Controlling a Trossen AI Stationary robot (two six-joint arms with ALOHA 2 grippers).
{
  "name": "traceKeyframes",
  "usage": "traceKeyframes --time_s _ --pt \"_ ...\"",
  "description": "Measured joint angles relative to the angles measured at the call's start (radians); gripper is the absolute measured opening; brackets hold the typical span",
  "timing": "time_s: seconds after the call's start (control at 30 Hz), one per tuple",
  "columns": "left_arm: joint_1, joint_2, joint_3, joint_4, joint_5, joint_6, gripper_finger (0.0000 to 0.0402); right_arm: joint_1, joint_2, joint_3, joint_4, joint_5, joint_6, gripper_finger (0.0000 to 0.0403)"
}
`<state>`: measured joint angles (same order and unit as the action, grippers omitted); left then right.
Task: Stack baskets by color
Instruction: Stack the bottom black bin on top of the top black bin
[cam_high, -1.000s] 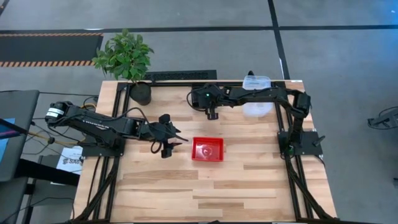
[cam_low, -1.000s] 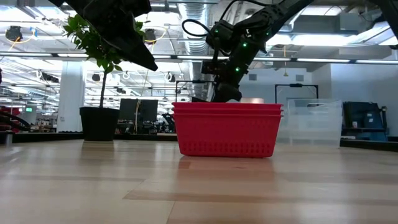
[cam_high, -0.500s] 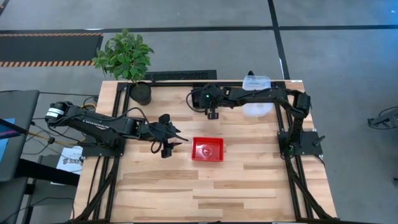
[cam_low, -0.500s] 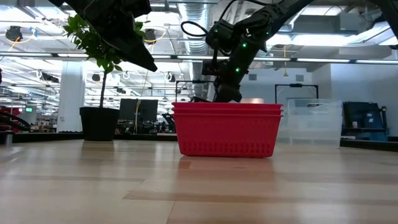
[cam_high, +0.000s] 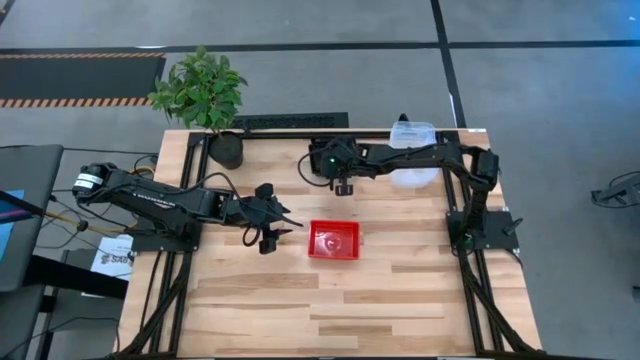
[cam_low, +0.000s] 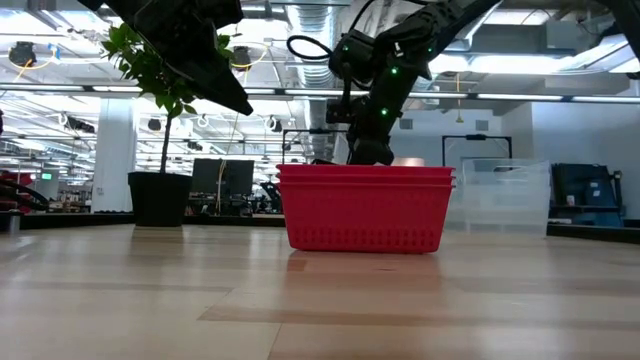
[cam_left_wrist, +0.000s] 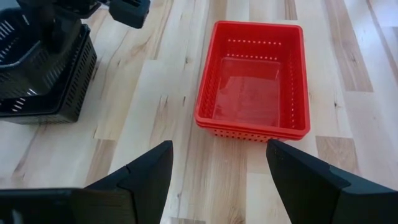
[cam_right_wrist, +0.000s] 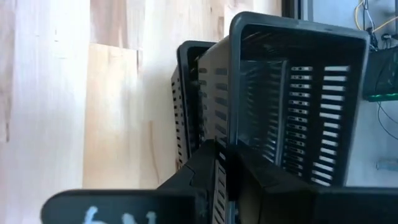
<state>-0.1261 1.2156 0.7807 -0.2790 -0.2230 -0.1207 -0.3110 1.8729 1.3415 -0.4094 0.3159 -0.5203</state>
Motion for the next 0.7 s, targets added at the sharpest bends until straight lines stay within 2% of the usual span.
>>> traceKeyframes --time_s 0.33,0.43,0.57,0.7 --pt "0.0 0.0 0.0 0.0 0.01 -0.008 0.0247 0.003 0.0 0.11 -0.135 -0.003 0.04 0.0067" --pt "0.0 0.0 0.0 0.0 0.01 -0.015 0.0247 -0.004 -0.002 0.142 -0.165 -0.038 0.06 0.0071" --pt "0.0 0.0 0.0 0.0 0.01 -0.015 0.0247 -0.015 -0.002 0.142 -0.171 -0.076 0.073 0.0103" --pt "0.0 0.0 0.0 -0.001 0.016 -0.019 0.0247 -0.028 -0.002 0.142 -0.168 -0.077 0.084 0.0155"
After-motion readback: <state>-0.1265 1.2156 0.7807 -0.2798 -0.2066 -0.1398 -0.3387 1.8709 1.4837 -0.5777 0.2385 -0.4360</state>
